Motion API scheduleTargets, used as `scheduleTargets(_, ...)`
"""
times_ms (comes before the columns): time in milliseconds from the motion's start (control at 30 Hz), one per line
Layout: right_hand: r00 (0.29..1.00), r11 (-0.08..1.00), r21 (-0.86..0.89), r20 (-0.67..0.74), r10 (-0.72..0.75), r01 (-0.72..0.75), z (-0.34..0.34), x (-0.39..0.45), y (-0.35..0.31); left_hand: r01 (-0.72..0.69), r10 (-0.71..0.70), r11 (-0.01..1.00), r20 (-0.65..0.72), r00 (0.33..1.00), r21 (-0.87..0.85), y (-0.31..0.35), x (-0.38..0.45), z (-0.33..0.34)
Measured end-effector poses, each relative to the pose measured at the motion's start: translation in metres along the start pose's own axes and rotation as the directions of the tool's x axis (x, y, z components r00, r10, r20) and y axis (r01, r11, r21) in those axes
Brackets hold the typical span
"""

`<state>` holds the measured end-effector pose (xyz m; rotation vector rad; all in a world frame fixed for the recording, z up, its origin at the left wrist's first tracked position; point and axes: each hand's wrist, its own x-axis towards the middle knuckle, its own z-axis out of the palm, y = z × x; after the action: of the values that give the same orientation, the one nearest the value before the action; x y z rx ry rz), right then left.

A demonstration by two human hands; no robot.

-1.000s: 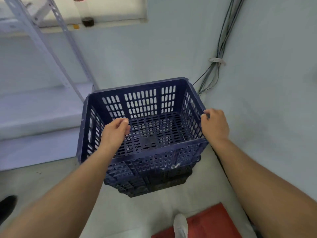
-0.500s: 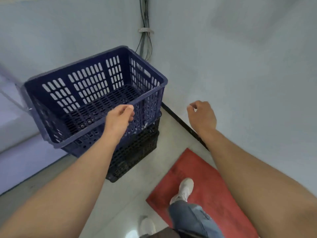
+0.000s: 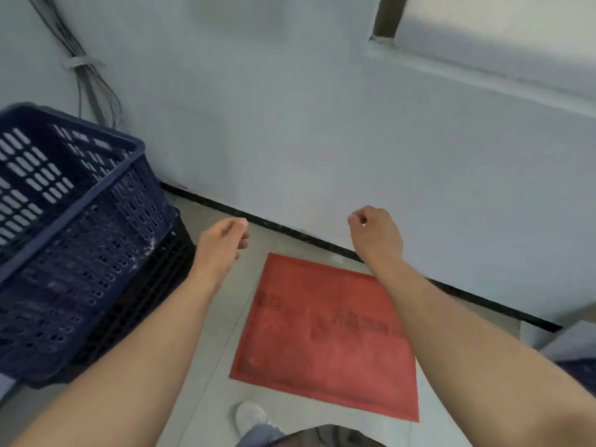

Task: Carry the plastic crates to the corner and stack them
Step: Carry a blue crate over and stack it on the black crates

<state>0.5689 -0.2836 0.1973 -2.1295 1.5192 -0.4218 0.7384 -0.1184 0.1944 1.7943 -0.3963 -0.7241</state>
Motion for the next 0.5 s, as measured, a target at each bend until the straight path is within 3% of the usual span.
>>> scheduleTargets(200, 0.974, 0.977, 0.047, -0.074, 0.213, -0.21, -0.076, -0.043, 0.144, -0.003, -0.01, 0.999, 0.246, 0.969, 0.054, 0.003, -0.063, 0.131)
scheduleTargets(500, 0.86, 0.871, 0.221, -0.177, 0.479, -0.44, -0.192, -0.122, 0.34, -0.077, -0.002, 0.988, 0.504, 0.864, 0.137, 0.005, -0.189, 0.322)
